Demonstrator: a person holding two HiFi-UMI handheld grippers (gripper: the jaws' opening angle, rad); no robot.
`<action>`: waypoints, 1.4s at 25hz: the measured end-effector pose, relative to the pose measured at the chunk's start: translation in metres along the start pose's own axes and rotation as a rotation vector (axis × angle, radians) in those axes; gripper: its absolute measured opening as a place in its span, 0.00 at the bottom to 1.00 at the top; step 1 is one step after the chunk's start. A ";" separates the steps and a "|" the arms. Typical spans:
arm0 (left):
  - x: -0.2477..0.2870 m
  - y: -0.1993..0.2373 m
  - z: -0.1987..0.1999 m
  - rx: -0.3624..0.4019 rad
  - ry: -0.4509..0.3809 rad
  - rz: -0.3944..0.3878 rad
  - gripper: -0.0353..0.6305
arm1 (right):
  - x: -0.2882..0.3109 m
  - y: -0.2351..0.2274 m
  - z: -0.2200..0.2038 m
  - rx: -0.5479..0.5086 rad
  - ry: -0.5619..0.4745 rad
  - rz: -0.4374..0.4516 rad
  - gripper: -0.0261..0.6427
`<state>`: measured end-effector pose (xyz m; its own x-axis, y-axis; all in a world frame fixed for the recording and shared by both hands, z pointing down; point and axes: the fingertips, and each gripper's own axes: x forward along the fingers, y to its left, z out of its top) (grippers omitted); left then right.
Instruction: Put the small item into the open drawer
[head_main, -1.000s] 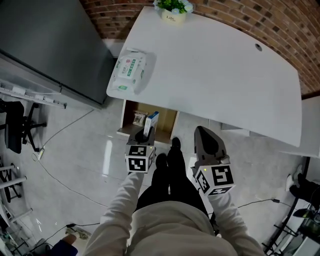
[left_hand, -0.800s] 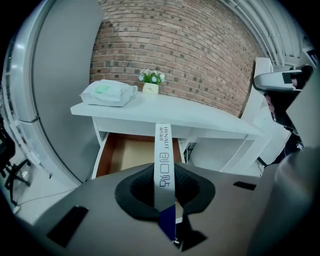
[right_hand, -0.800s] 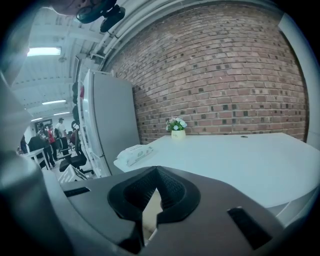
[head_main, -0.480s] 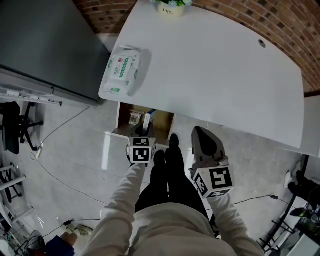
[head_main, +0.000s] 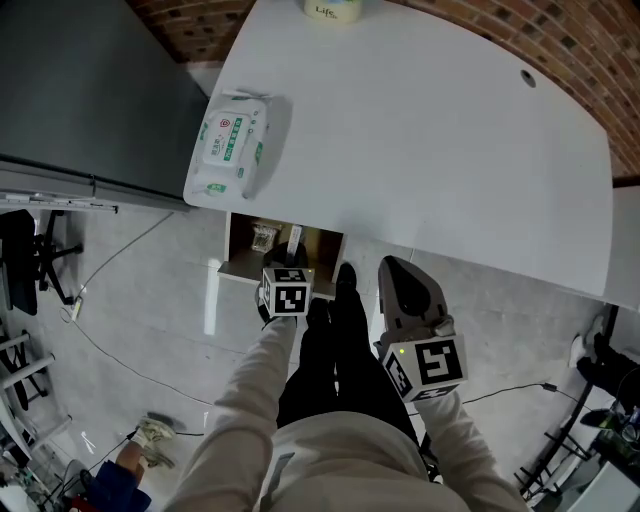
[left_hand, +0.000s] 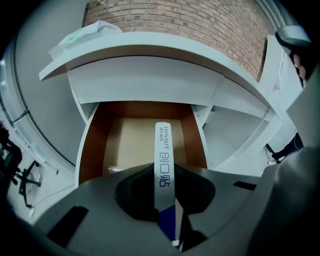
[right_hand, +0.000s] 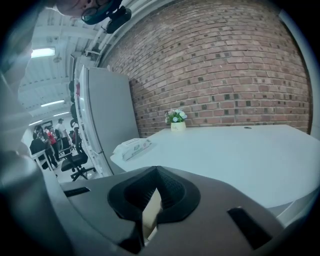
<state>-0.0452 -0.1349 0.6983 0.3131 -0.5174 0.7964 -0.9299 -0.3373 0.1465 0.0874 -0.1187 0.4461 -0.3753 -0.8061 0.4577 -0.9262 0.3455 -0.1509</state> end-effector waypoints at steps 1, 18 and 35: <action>0.003 0.000 -0.001 -0.005 0.008 0.002 0.16 | 0.001 -0.001 0.000 0.001 0.002 0.001 0.08; 0.060 -0.002 -0.028 -0.002 0.138 0.011 0.16 | 0.005 -0.007 -0.005 0.005 0.015 0.003 0.08; 0.080 0.004 -0.040 0.029 0.225 0.027 0.16 | 0.008 -0.006 -0.016 -0.004 0.067 0.004 0.08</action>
<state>-0.0311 -0.1464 0.7862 0.2343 -0.3388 0.9112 -0.9304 -0.3500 0.1090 0.0900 -0.1198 0.4647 -0.3754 -0.7707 0.5149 -0.9245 0.3508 -0.1490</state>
